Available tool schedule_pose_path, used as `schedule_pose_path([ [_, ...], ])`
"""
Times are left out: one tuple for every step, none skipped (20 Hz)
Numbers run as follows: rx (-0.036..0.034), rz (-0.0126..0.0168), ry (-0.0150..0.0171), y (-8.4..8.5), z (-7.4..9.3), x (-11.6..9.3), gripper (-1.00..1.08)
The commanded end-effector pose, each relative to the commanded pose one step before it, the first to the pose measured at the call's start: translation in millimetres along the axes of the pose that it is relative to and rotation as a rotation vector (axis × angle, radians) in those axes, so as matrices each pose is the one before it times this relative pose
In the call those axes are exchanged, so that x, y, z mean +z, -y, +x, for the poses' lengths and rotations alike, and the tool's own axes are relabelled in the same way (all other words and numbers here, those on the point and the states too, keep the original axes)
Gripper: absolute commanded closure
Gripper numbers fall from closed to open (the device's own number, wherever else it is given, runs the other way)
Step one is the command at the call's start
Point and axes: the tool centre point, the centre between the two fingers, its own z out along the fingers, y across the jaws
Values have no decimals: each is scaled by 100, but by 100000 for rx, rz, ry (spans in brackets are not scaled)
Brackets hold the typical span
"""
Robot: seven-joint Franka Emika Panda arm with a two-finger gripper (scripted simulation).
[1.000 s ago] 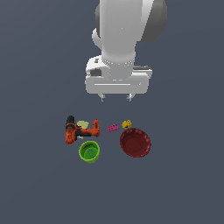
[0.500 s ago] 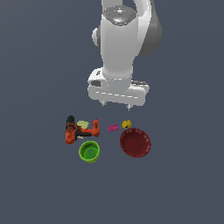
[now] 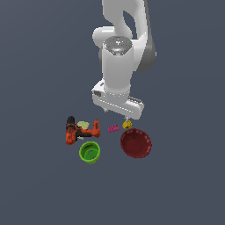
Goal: Pick up a designated object from a clutter of objects.
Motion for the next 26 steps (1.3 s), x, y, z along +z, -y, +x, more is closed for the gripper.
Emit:
schedule_pose_path([
  [6986,181,-25,-108,-132,1402,-92],
  [2733,51,-1,-59,-60,550,-92],
  [2737,45,-4,-67,-63,547,-92],
  [2739,39,-8,-74,-66,544,-92],
  [2742,34,-11,-82,-68,541,-92],
  [2744,28,-16,-90,-70,538,-92],
  [2746,23,-20,-98,-71,534,-92],
  [2749,18,-25,-106,-72,531,-92],
  [2751,13,-30,-114,-73,527,-92],
  [2752,8,-36,-123,-73,524,-92],
  [2755,4,-42,-131,-73,520,-92],
  [2756,0,-48,-139,-72,516,-92],
  [2757,-4,-54,-148,-71,512,-92],
  [2759,-7,-61,-156,-70,508,-92],
  [2760,-10,-68,-164,-68,504,-92],
  [2760,-13,-75,-172,-66,500,-92],
  [2762,-16,-82,-181,-63,496,-92],
  [2724,-17,-89,-186,-59,485,-92],
  [2592,-18,-91,-184,-53,457,-92],
  [2453,-18,-93,-181,-46,429,-92],
  [2312,-18,-93,-176,-41,401,-92],
  [2173,-17,-93,-170,-35,374,-92],
  [2032,-16,-92,-163,-30,347,-92],
  [1893,-15,-89,-155,-25,321,-92],
  [1752,-14,-86,-147,-21,295,-92],
  [1613,-12,-83,-138,-16,270,-92],
])
